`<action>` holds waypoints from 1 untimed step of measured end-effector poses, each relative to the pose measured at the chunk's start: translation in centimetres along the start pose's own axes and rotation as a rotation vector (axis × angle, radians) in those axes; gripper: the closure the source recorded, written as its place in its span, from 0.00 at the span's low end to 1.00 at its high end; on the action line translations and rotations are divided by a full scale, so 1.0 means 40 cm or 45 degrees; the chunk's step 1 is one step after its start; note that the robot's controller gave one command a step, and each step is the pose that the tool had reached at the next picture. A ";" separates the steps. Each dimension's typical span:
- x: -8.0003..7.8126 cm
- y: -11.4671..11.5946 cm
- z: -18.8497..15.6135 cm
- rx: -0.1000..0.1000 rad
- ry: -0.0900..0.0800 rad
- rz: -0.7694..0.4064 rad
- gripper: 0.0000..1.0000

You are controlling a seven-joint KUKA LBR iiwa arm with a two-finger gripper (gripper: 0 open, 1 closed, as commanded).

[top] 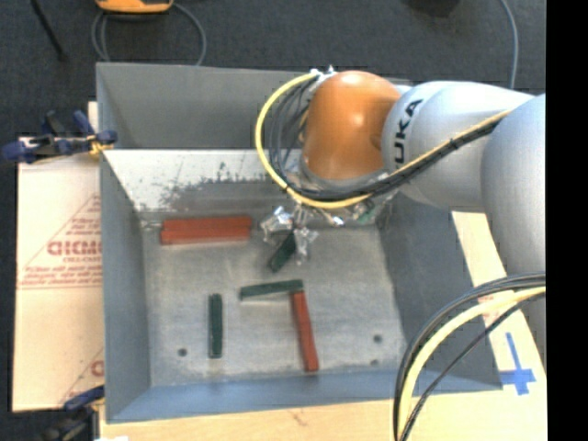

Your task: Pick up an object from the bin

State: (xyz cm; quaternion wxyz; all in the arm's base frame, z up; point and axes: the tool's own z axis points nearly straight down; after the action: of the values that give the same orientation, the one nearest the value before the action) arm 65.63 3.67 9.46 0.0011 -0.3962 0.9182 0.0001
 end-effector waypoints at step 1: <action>-0.011 -0.012 -0.171 0.009 -0.010 0.051 1.00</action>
Offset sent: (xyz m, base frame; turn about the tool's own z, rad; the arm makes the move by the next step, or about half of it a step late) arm 0.0001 0.0001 0.0534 0.0000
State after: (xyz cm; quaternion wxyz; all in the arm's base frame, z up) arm 66.28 3.65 16.32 0.0060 -0.3777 0.9259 -0.0018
